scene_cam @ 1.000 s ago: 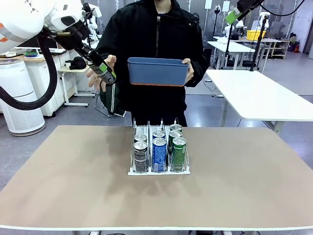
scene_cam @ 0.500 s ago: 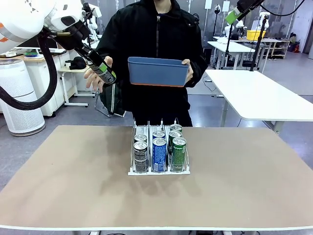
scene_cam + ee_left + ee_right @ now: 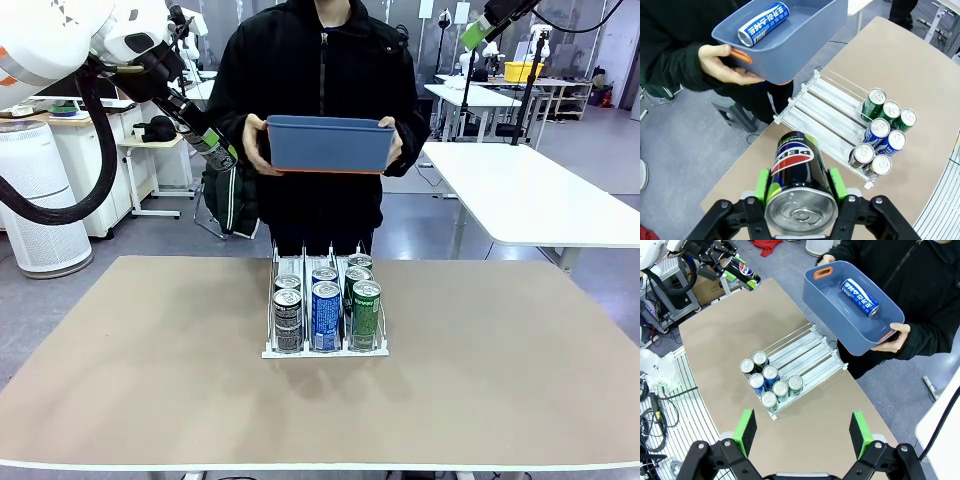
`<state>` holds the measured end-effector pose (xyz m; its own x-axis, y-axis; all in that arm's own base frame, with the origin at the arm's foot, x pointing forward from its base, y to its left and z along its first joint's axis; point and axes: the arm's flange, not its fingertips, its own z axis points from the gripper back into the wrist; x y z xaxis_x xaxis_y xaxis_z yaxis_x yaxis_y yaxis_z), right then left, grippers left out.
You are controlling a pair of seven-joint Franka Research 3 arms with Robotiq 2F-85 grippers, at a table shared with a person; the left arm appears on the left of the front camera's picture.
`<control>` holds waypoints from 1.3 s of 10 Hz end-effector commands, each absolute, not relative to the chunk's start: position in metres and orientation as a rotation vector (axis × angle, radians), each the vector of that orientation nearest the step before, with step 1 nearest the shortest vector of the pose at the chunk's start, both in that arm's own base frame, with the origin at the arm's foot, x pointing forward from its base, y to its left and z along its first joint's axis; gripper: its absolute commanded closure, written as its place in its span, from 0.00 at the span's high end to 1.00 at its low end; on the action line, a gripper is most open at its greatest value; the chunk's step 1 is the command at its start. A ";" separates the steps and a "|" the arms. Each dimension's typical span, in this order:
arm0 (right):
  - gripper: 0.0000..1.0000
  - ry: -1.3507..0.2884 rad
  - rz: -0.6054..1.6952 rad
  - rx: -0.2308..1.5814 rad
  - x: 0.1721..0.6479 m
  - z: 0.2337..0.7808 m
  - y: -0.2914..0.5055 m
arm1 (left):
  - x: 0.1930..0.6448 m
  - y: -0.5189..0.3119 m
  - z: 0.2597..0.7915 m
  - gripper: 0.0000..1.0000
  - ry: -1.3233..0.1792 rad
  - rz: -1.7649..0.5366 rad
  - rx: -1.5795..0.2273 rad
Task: Fill the beverage cans into the dispenser.
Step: Place the picked Pepsi coke in the line of the Automatic Can Dispenser with the same cans.
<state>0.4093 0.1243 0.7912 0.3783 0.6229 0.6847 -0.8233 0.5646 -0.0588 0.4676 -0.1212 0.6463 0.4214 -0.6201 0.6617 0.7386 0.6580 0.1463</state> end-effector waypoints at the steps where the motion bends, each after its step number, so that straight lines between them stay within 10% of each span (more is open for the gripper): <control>1: 0.99 -0.728 0.938 0.325 0.410 0.791 0.124 | 0.468 -0.119 0.648 0.00 -0.753 -0.860 -0.173; 2: 0.99 -0.728 0.938 0.325 0.410 0.791 0.124 | 0.468 -0.119 0.648 0.00 -0.753 -0.860 -0.173; 3: 0.99 -0.728 0.938 0.325 0.410 0.791 0.124 | 0.468 -0.121 0.646 0.58 -0.749 -0.856 -0.177; 13: 0.99 -0.728 0.938 0.325 0.410 0.791 0.124 | 0.361 -0.209 0.568 0.58 -0.402 -0.947 -0.247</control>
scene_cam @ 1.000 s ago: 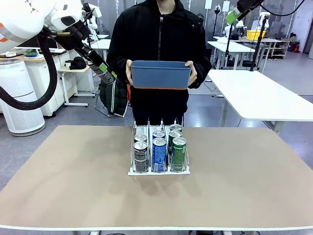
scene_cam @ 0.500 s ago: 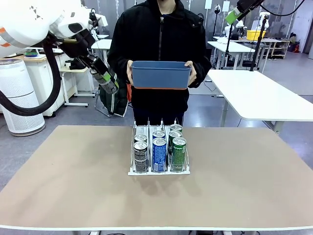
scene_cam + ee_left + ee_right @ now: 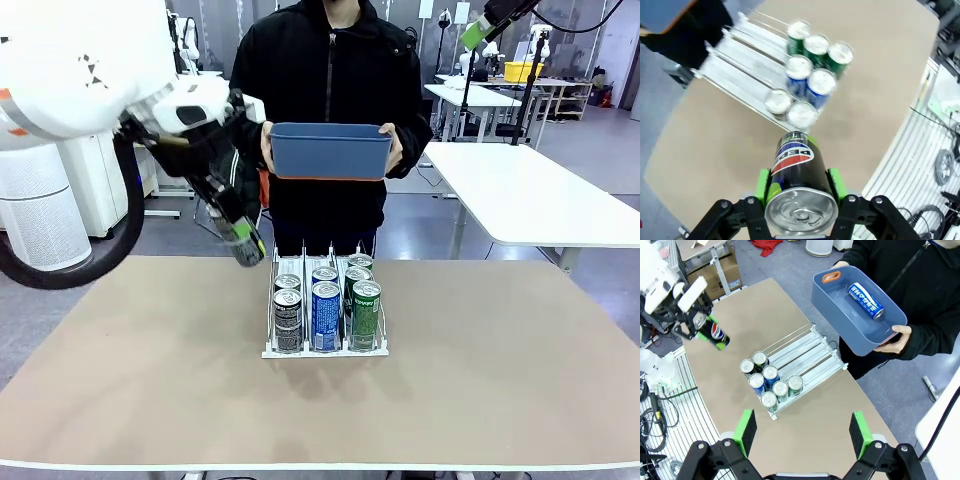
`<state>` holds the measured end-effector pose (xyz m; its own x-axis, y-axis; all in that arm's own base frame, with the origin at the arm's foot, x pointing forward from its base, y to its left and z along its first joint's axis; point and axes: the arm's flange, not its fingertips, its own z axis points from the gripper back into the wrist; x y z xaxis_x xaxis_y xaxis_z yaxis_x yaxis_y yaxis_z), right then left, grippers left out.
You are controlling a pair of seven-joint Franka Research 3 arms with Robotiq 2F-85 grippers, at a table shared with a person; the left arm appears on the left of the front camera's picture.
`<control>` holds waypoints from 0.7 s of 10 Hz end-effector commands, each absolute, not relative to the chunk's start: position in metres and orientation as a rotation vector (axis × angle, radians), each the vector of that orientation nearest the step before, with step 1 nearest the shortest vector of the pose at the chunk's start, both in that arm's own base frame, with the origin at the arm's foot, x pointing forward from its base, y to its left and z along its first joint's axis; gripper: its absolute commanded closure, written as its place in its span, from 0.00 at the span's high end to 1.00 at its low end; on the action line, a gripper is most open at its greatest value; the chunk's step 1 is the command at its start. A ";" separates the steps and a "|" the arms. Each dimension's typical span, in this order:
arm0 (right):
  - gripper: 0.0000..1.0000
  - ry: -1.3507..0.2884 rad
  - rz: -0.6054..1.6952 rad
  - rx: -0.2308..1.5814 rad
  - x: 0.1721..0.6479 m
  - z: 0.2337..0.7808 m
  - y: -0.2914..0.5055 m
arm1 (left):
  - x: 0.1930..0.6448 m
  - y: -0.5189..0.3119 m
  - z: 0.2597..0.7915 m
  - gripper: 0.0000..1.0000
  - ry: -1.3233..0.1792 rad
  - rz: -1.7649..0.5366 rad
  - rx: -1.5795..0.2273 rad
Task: Fill the beverage cans into the dispenser.
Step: Place the picked Pepsi coke in the line of the Automatic Can Dispenser with the same cans.
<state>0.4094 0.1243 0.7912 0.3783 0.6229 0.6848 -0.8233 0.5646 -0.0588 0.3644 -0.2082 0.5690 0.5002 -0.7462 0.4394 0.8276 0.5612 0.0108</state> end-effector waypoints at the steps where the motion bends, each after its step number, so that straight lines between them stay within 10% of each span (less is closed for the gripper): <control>1: 0.99 -0.728 0.938 0.325 0.410 0.791 0.124 | 0.358 -0.220 0.558 0.58 -0.369 -0.916 -0.214; 7: 0.99 -0.728 0.938 0.325 0.410 0.791 0.124 | 0.362 -0.228 0.530 0.58 -0.316 -0.961 -0.224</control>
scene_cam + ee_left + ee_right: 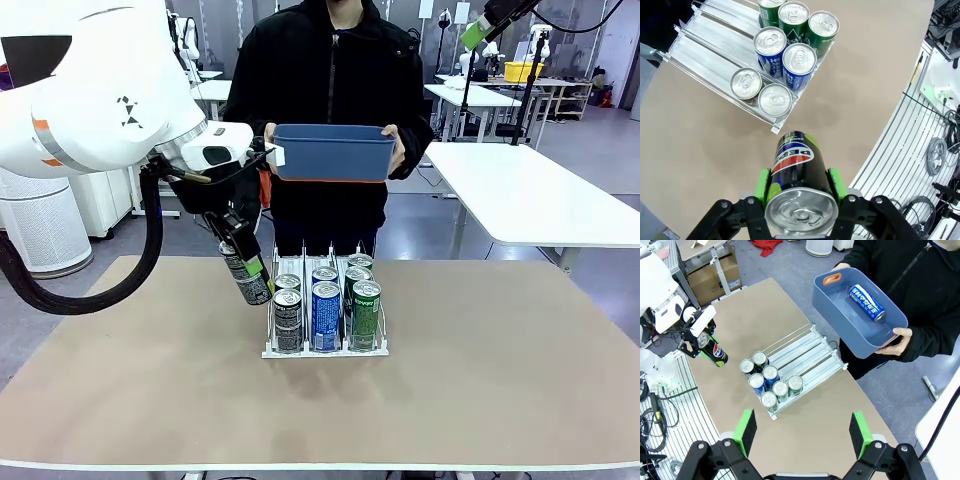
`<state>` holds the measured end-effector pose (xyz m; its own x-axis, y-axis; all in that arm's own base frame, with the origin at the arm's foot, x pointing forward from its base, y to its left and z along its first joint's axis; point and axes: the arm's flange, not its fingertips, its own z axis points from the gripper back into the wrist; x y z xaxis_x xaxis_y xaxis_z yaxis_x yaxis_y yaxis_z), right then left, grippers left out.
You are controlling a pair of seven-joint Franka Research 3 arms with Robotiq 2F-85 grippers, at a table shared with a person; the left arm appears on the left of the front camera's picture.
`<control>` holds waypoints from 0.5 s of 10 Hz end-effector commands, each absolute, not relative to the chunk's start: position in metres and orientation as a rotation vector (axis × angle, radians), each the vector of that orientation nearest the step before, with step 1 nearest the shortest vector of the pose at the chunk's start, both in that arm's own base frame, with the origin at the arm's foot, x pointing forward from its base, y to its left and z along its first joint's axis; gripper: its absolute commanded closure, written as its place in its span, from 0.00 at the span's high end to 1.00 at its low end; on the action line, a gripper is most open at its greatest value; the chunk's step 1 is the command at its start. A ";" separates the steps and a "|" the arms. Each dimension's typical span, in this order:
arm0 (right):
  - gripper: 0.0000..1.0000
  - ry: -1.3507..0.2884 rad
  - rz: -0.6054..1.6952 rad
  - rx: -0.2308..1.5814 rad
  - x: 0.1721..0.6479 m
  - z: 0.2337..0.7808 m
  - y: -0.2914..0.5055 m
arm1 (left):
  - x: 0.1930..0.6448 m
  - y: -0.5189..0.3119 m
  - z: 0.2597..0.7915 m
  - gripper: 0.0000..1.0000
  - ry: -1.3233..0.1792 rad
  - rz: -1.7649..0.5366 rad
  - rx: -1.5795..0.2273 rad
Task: Fill the beverage cans into the dispenser.
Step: Place the picked Pepsi coke in the line of the Automatic Can Dispenser with the same cans.
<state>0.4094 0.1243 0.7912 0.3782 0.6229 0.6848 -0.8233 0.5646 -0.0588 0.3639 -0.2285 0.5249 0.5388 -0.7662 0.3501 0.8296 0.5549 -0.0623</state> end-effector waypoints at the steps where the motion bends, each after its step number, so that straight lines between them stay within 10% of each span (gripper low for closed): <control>1: 0.99 -0.728 0.938 0.325 0.410 0.791 0.124 | 0.362 -0.228 0.530 0.58 -0.316 -0.961 -0.224; 5: 0.99 -0.728 0.938 0.325 0.410 0.791 0.124 | 0.363 -0.229 0.526 0.58 -0.301 -0.962 -0.230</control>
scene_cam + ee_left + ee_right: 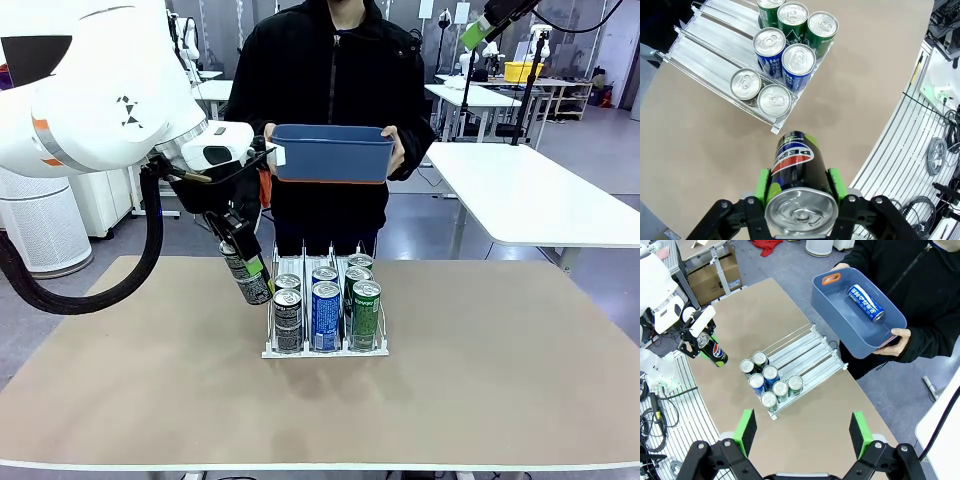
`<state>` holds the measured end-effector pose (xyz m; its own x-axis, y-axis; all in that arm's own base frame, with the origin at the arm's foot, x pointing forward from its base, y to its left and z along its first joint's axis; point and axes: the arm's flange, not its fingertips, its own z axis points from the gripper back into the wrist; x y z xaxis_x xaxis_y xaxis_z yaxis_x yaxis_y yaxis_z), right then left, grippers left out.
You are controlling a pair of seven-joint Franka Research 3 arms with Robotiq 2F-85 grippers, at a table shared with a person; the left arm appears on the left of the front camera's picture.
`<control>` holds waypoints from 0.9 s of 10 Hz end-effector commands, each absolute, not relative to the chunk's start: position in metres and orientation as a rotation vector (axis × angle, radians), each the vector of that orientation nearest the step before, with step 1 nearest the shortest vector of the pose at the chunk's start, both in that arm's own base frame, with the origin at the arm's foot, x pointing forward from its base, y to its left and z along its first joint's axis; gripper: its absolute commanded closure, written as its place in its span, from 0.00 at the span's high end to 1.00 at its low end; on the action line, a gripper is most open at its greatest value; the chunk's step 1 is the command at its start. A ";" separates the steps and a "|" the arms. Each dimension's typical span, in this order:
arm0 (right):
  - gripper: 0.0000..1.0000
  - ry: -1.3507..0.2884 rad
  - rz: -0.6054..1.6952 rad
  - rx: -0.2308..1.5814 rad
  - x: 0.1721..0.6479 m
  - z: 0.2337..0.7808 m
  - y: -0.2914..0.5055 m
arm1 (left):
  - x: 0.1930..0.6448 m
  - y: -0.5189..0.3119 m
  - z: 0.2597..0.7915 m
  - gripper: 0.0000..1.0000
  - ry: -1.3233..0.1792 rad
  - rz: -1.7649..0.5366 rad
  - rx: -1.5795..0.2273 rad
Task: Fill the beverage cans into the dispenser.
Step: Place the picked Pepsi coke in the line of the Automatic Can Dispenser with the same cans.
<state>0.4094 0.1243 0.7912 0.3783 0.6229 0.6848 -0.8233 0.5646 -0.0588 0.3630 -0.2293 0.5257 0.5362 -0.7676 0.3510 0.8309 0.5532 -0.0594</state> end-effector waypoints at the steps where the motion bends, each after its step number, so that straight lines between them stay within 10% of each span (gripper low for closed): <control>1: 0.99 -0.728 0.938 0.325 0.410 0.791 0.124 | 0.365 -0.242 0.522 0.58 -0.291 -0.900 -0.205; 9: 0.99 -0.728 0.938 0.325 0.410 0.791 0.124 | 0.345 -0.302 0.453 0.58 -0.230 -0.901 -0.143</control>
